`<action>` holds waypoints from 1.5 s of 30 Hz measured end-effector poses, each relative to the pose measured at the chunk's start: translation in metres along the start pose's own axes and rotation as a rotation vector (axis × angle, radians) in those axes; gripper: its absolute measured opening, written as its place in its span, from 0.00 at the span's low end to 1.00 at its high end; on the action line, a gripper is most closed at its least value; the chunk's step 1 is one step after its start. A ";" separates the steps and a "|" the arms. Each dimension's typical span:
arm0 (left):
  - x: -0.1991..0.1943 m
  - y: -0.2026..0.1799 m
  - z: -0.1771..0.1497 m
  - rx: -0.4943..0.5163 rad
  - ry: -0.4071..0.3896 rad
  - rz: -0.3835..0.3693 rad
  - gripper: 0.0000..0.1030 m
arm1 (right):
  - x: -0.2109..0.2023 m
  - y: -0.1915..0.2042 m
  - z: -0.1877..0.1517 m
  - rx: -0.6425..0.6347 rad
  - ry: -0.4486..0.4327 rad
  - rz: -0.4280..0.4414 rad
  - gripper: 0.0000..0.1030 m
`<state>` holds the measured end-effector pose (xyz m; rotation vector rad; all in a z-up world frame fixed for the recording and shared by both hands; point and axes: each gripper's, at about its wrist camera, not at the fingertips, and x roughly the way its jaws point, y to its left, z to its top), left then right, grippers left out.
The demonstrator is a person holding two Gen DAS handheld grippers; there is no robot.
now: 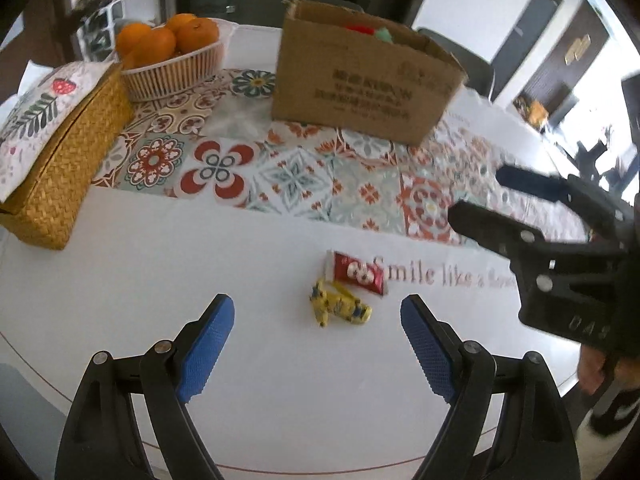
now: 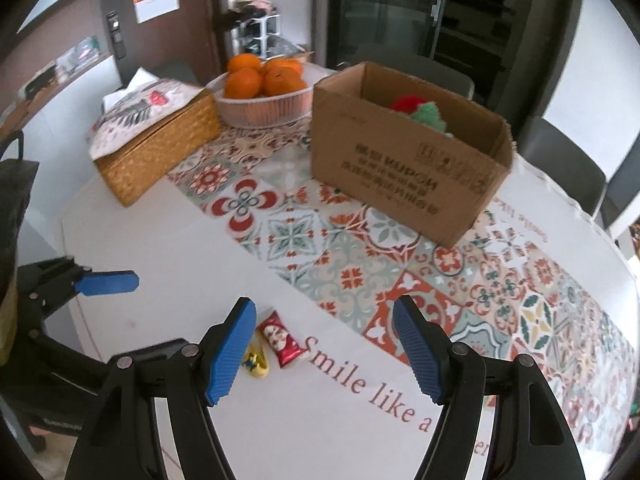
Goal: Organize soft objects
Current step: 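Close the right tool on the red candy while the left tool grasps the yellow minion keychain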
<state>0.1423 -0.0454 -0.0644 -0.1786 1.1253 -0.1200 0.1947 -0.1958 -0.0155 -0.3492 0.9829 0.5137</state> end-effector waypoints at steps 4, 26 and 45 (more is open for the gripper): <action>0.007 -0.008 -0.012 0.047 -0.018 0.009 0.83 | 0.011 0.004 -0.013 -0.051 0.021 0.036 0.69; 0.077 -0.027 -0.025 0.376 0.000 -0.083 0.80 | 0.093 0.016 -0.044 -0.211 0.115 0.213 0.59; 0.104 -0.024 -0.019 0.383 -0.020 -0.079 0.60 | 0.127 0.015 -0.042 -0.180 0.142 0.263 0.36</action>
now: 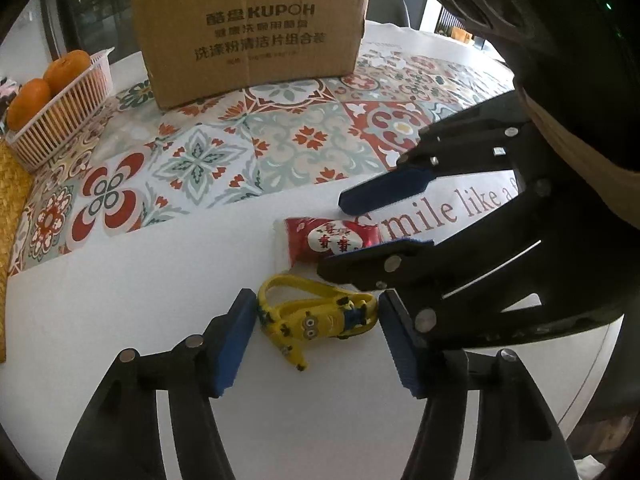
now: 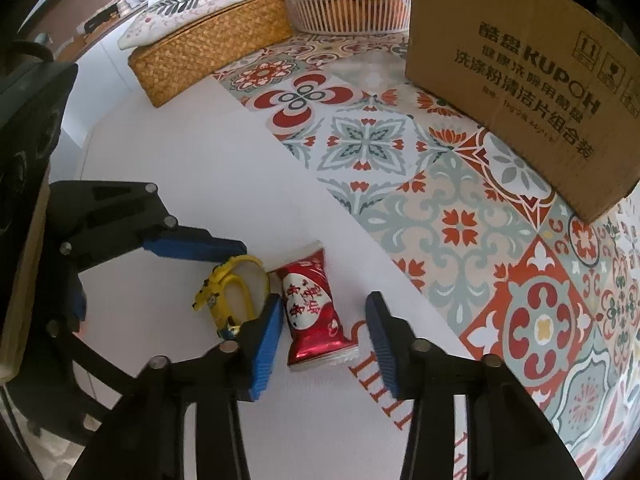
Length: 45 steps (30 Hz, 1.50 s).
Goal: Organize soft objects
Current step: 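Close the right tool on the red candy while the left tool grasps the yellow minion keychain, then lift the red candy and minion keychain and carry both over the box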
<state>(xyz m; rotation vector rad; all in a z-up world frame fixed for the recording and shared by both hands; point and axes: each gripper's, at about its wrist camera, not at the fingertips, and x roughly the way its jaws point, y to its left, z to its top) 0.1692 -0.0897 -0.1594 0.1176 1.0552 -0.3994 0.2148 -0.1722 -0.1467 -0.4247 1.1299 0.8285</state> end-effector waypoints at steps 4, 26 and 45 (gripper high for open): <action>-0.002 0.001 -0.002 -0.001 -0.016 0.007 0.59 | 0.000 0.002 -0.002 0.010 -0.002 -0.032 0.25; -0.032 0.028 -0.003 -0.126 -0.114 0.013 0.59 | -0.042 0.004 -0.038 0.459 -0.187 -0.196 0.25; -0.108 0.034 0.027 -0.145 -0.297 0.050 0.59 | -0.115 0.032 -0.036 0.625 -0.429 -0.300 0.25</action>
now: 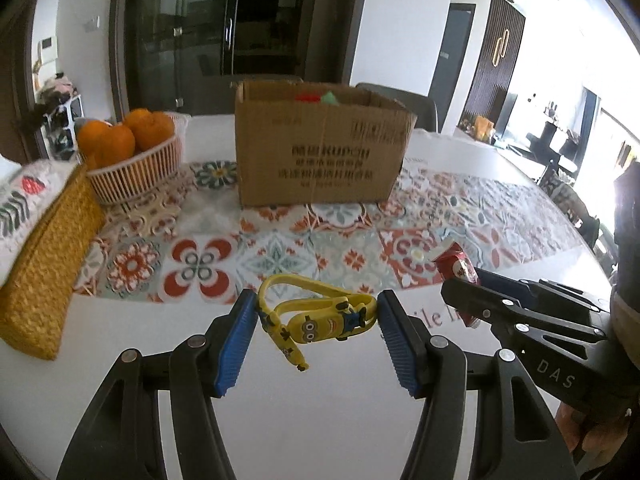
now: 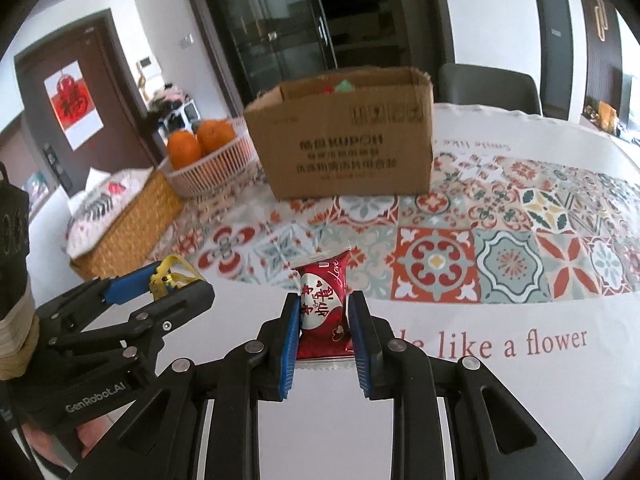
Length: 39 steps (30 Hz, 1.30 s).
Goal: Organize soft objects
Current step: 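Lift the red candy and minion keychain and carry both over the box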
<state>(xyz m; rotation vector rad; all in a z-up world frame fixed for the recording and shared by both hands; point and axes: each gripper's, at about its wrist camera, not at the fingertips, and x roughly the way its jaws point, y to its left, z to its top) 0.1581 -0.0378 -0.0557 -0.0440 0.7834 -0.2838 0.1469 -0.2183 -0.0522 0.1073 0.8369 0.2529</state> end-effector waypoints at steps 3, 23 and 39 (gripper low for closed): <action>-0.008 0.000 0.010 0.012 -0.033 0.011 0.59 | -0.005 0.002 0.007 0.009 -0.023 -0.003 0.25; -0.017 0.000 0.089 0.056 -0.178 -0.008 0.59 | -0.032 0.005 0.076 0.032 -0.200 -0.025 0.25; -0.006 0.011 0.148 0.058 -0.214 0.035 0.59 | -0.025 0.014 0.135 -0.023 -0.260 -0.034 0.25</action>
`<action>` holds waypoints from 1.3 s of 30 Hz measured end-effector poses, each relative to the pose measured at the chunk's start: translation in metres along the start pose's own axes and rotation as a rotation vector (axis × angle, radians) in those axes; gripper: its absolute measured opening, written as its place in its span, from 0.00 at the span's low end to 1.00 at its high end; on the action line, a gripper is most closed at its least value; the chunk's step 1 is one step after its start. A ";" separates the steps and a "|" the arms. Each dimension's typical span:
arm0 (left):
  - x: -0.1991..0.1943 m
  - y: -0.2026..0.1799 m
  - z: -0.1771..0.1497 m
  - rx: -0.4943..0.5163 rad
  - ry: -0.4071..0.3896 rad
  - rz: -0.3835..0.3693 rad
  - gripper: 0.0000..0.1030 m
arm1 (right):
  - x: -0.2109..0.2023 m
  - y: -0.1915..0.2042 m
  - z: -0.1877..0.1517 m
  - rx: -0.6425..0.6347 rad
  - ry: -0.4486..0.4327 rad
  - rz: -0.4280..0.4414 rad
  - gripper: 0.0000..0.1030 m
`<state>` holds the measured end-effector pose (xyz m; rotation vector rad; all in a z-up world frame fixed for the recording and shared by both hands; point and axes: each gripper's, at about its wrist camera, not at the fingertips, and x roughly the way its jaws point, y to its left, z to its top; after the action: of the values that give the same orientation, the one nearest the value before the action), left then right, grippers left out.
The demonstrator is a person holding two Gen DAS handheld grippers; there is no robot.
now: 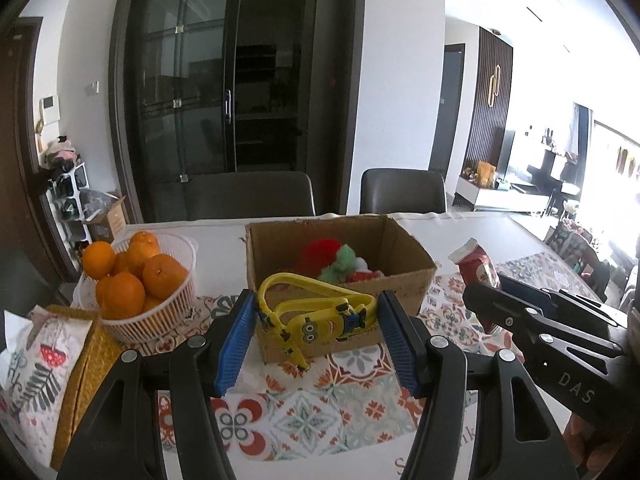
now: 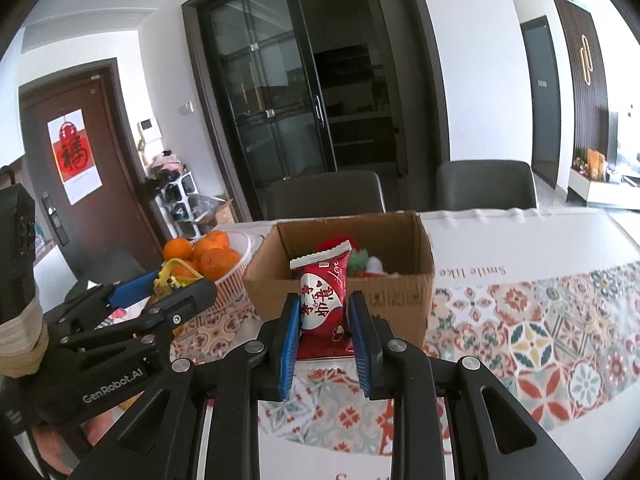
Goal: Organize soft objects
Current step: 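Lift the red candy and minion keychain and carry both over the box, then open both tools to drop the candy and keychain into the box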
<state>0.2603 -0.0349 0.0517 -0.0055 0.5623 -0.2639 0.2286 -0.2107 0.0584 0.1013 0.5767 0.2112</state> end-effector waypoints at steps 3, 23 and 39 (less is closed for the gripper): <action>0.006 0.001 0.009 0.001 -0.003 0.005 0.59 | 0.005 0.001 0.010 -0.012 -0.005 -0.003 0.25; 0.079 0.009 0.070 0.027 0.058 -0.002 0.59 | 0.077 -0.019 0.070 -0.038 0.071 0.001 0.25; 0.167 0.022 0.083 0.047 0.285 0.018 0.64 | 0.161 -0.045 0.085 0.013 0.264 -0.007 0.25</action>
<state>0.4455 -0.0612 0.0321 0.0837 0.8392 -0.2615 0.4146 -0.2210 0.0373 0.0844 0.8408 0.2160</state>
